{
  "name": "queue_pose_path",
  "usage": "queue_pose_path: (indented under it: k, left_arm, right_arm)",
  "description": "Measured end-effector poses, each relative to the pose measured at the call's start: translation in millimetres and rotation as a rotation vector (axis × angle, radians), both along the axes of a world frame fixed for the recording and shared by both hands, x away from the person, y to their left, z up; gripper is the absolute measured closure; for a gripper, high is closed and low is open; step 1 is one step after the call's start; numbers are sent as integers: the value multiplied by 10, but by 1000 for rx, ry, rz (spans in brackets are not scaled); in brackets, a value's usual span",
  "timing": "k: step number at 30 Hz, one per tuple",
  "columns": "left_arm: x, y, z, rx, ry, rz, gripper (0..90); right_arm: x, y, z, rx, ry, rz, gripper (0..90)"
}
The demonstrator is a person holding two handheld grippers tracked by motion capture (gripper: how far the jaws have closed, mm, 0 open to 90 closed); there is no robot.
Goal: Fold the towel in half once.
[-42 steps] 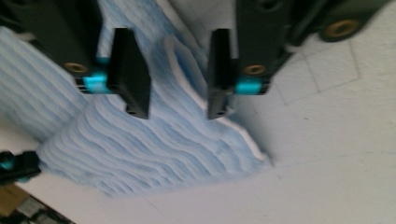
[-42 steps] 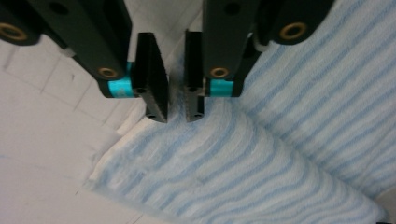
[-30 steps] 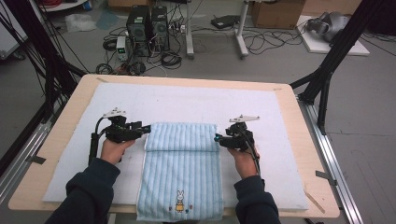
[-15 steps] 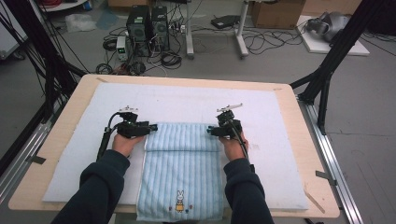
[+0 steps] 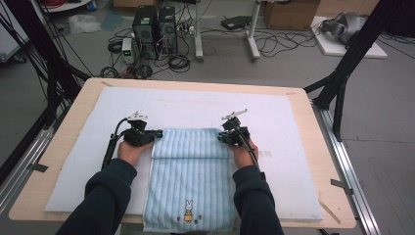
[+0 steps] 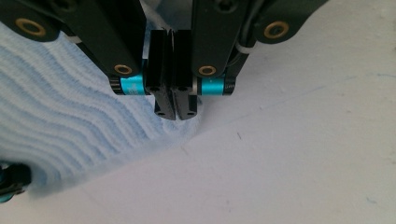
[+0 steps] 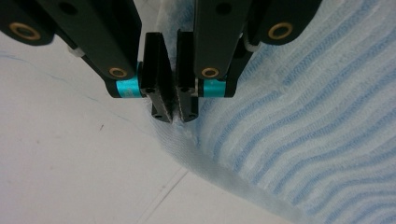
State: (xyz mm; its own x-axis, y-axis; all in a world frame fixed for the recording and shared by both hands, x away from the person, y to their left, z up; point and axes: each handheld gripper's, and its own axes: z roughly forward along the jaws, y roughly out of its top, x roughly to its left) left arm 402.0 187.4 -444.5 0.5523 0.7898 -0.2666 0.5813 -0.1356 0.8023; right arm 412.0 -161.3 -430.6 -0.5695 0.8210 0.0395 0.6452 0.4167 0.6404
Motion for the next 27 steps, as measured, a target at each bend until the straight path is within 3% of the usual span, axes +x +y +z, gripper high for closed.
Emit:
queue_pose_path:
  k: [2,10,14,18,27]
  left_arm:
    - [-24,47,65,-44,-11,-1,875]
    - [-220,138,326,-127,-73,-53,874]
    - [-357,137,417,-134,-101,-87,874]
    - [-499,158,442,-145,-112,-106,873]
    - [-893,177,331,-127,-99,-157,872]
  right_arm:
    - [-25,-15,32,22,-2,8,854]
    - [-254,-95,260,96,-56,49,853]
    - [-352,-127,316,108,-70,59,853]
    - [-553,-211,362,148,-93,72,853]
    - [-917,-269,307,182,-86,115,852]
